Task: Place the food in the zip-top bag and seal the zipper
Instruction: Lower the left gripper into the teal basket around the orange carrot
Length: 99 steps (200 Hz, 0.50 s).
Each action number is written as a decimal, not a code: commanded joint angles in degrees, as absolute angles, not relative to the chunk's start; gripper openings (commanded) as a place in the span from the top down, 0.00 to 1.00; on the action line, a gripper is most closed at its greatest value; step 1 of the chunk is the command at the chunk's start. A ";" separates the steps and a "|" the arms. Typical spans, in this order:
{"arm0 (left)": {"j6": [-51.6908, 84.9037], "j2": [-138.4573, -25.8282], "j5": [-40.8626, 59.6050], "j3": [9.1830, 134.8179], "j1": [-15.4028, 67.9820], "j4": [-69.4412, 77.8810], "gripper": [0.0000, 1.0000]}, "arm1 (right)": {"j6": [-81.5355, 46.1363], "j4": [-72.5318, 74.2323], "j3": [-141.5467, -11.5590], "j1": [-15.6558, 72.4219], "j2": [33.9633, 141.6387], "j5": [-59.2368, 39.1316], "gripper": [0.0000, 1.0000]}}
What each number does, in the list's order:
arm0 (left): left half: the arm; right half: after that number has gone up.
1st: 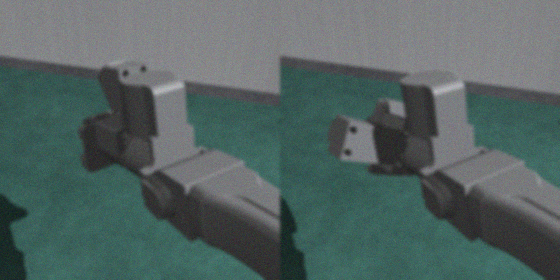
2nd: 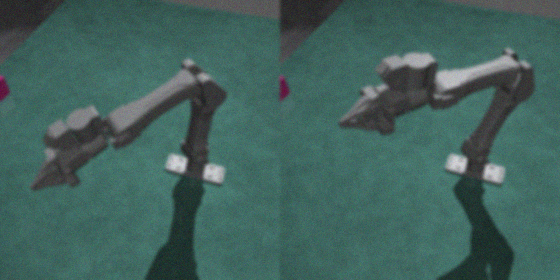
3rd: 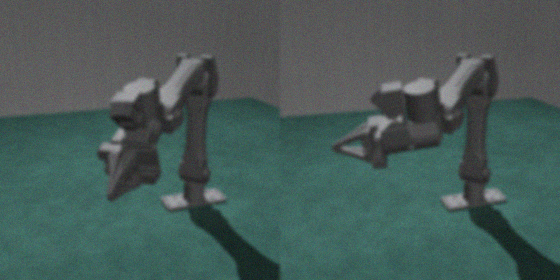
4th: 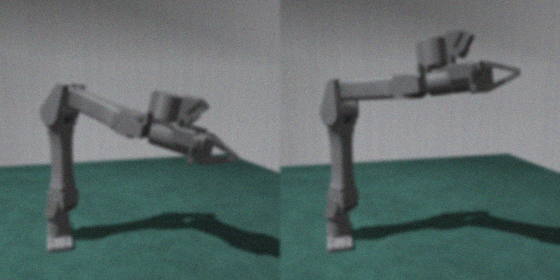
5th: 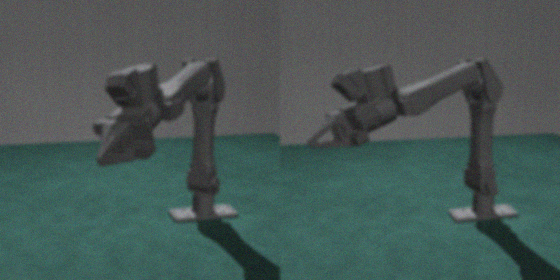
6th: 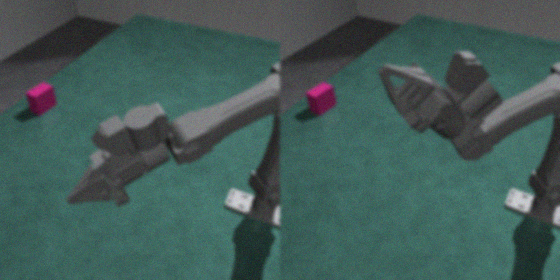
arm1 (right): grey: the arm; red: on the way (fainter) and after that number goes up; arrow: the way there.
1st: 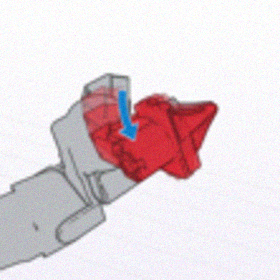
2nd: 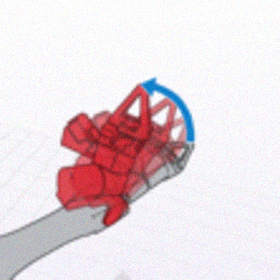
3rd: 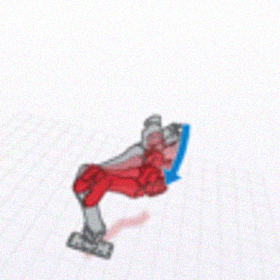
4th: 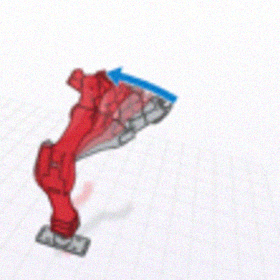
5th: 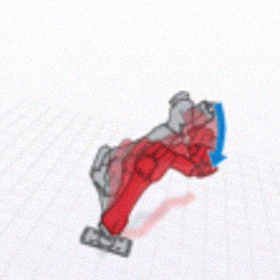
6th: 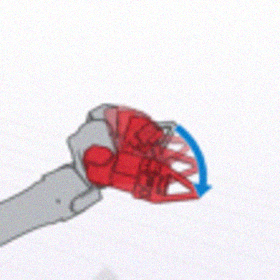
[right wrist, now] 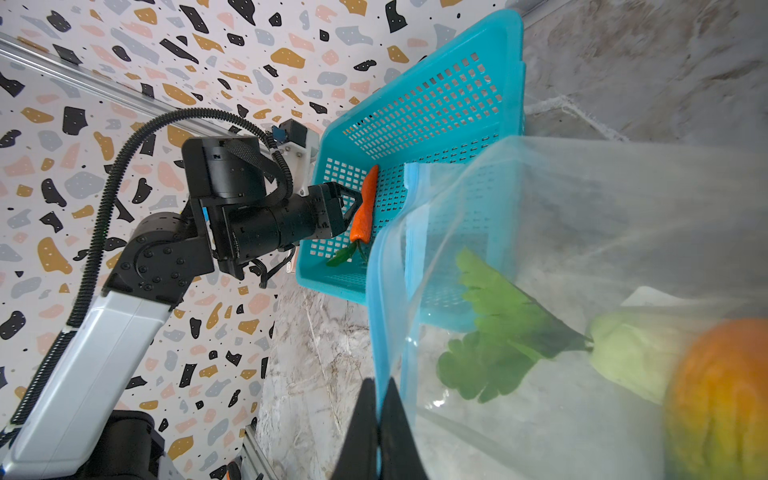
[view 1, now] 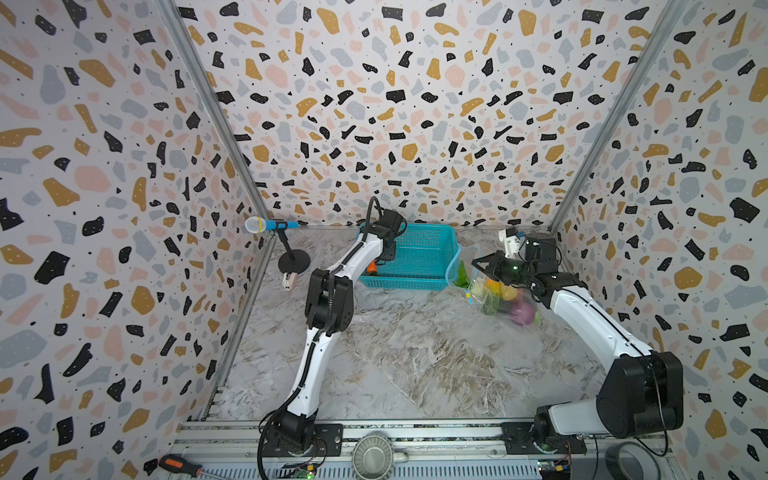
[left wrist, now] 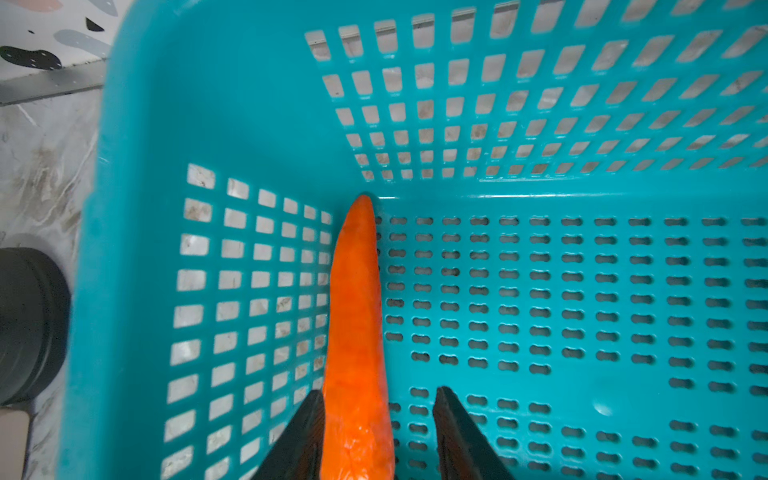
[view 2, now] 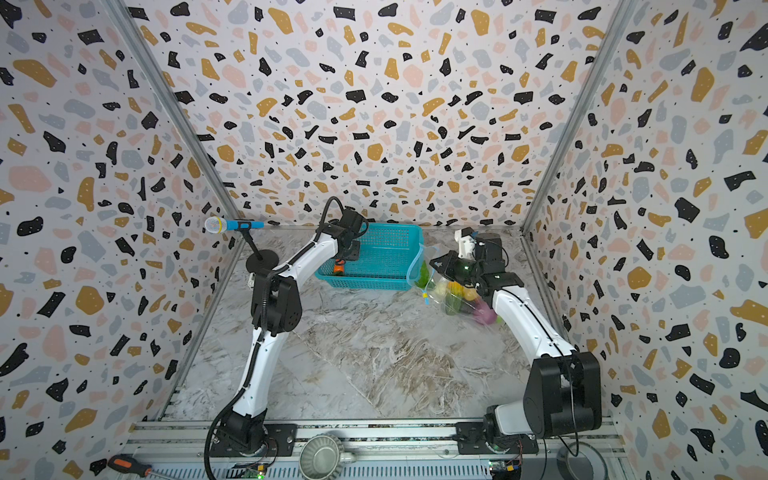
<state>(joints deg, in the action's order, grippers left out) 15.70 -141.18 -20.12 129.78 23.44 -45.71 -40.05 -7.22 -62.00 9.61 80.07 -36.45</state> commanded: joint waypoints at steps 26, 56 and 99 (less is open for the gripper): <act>16.44 -143.95 -21.30 128.76 22.50 -44.36 0.55 | -40.16 -6.19 -62.33 9.67 79.98 -37.27 1.00; 16.37 -144.75 -21.32 128.68 21.84 -44.30 0.55 | -39.73 -6.77 -62.64 9.68 80.07 -37.18 1.00; 17.00 -145.09 -17.78 127.37 20.52 -43.36 0.59 | -39.46 -7.28 -62.75 9.68 80.16 -36.80 1.00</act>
